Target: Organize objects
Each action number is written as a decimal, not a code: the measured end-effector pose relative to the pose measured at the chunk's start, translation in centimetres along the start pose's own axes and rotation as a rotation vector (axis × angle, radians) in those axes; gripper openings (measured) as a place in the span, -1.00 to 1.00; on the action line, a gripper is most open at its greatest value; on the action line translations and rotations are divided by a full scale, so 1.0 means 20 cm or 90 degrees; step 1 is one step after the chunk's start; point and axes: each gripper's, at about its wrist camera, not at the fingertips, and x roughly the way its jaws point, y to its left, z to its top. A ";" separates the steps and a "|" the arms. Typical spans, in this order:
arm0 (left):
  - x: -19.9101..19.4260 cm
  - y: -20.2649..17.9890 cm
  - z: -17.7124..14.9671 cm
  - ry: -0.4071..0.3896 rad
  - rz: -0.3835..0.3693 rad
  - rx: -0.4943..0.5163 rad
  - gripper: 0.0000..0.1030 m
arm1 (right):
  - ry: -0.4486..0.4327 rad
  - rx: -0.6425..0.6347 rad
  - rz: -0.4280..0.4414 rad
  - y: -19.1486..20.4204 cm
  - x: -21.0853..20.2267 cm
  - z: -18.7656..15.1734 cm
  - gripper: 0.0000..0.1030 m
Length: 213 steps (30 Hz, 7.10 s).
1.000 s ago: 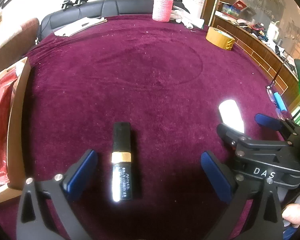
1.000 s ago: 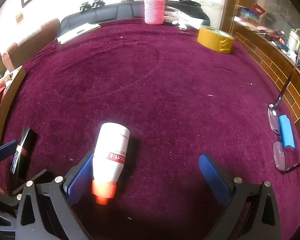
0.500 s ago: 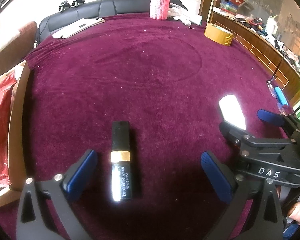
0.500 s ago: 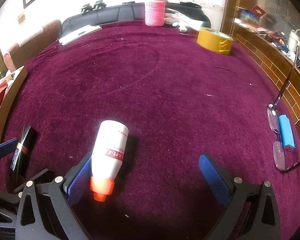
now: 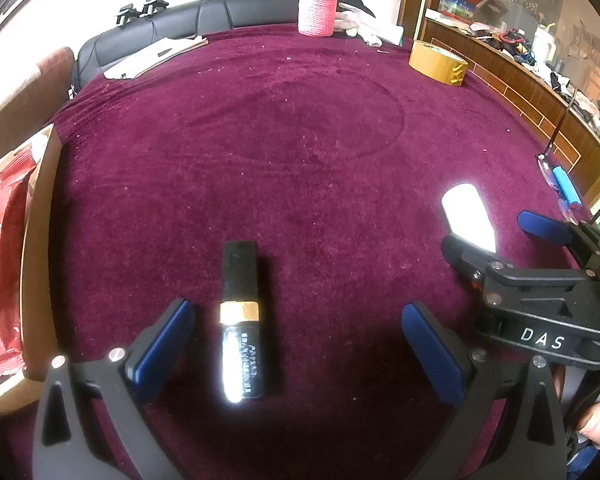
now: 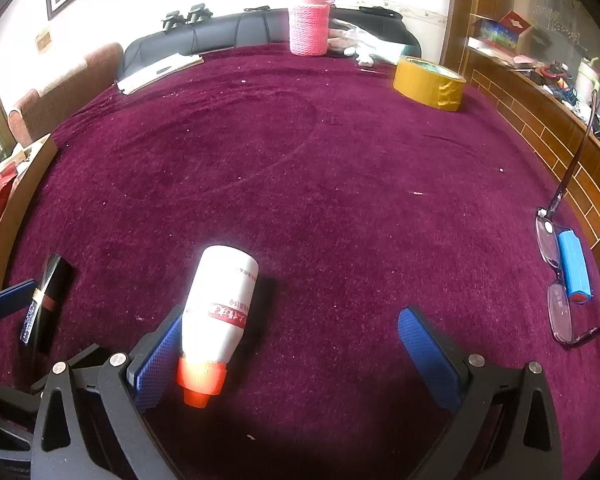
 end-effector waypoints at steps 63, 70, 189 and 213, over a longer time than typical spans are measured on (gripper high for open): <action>0.01 0.00 0.00 0.003 0.020 0.015 0.99 | -0.003 0.000 0.002 0.01 0.01 0.01 1.00; 0.01 0.00 0.00 0.002 0.020 0.015 0.99 | -0.003 0.000 0.002 0.01 0.01 0.01 1.00; -0.79 0.62 -0.21 -0.237 -0.399 -0.128 -0.42 | -0.106 -0.005 0.251 0.12 -0.51 -0.03 -0.23; -0.86 1.10 -0.20 -0.240 -0.130 -0.191 -0.41 | -0.038 -0.163 0.360 0.90 -0.52 0.27 -0.22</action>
